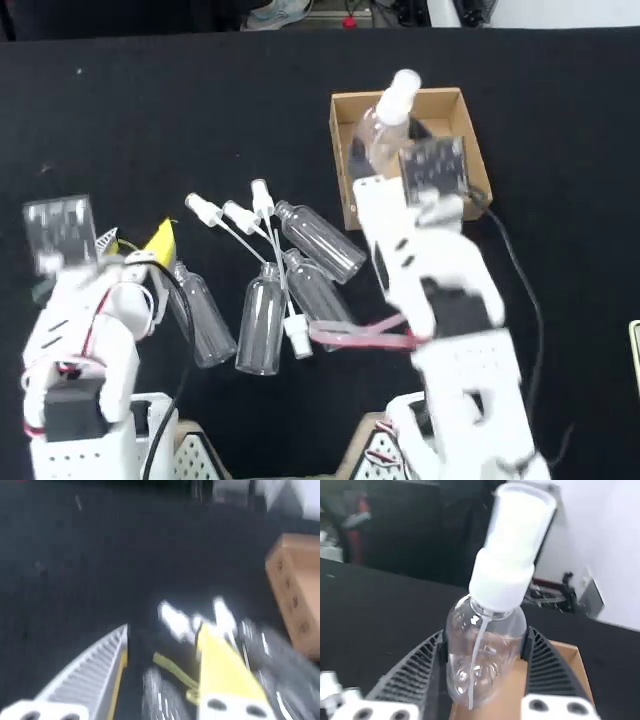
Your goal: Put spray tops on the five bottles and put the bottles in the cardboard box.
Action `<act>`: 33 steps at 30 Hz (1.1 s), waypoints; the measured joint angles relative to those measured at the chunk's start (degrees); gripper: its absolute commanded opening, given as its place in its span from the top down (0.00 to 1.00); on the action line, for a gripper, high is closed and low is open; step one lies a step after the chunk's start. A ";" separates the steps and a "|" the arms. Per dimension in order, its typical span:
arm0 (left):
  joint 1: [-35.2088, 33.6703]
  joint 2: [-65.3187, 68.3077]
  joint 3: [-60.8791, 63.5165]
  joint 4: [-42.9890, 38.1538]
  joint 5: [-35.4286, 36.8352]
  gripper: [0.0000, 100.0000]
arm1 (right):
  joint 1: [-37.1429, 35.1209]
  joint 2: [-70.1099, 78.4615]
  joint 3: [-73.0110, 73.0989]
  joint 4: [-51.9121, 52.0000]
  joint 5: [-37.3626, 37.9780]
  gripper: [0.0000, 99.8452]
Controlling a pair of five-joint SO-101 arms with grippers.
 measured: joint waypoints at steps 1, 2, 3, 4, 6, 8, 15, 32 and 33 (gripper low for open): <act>-0.09 -1.76 2.73 -1.67 0.00 0.78 | 1.05 3.43 0.79 -3.69 0.00 0.86; 0.00 -3.87 5.27 -2.81 0.00 0.78 | 1.93 7.12 1.32 -7.47 0.00 0.86; 0.09 -6.42 7.56 -3.43 0.00 0.78 | 2.37 10.81 1.58 -11.34 0.00 0.86; 0.09 -8.62 9.32 -3.87 0.00 0.78 | 2.46 14.33 1.67 -15.03 0.00 0.86; 0.00 -12.75 12.22 -4.04 0.00 0.78 | 2.55 21.63 1.67 -22.86 0.00 0.86; 0.09 -14.42 13.54 -4.31 0.00 0.78 | 2.64 28.75 1.41 -29.36 0.00 0.86; 0.09 -14.24 14.42 -4.40 0.00 0.78 | 2.99 52.66 -10.55 -34.55 0.00 0.86; 0.09 -14.33 15.30 -4.40 -0.09 0.78 | 3.08 71.56 -27.08 -34.73 0.00 0.86; 0.09 -14.33 15.30 -4.40 -0.09 0.78 | 3.08 72.18 -27.60 -34.73 0.00 0.86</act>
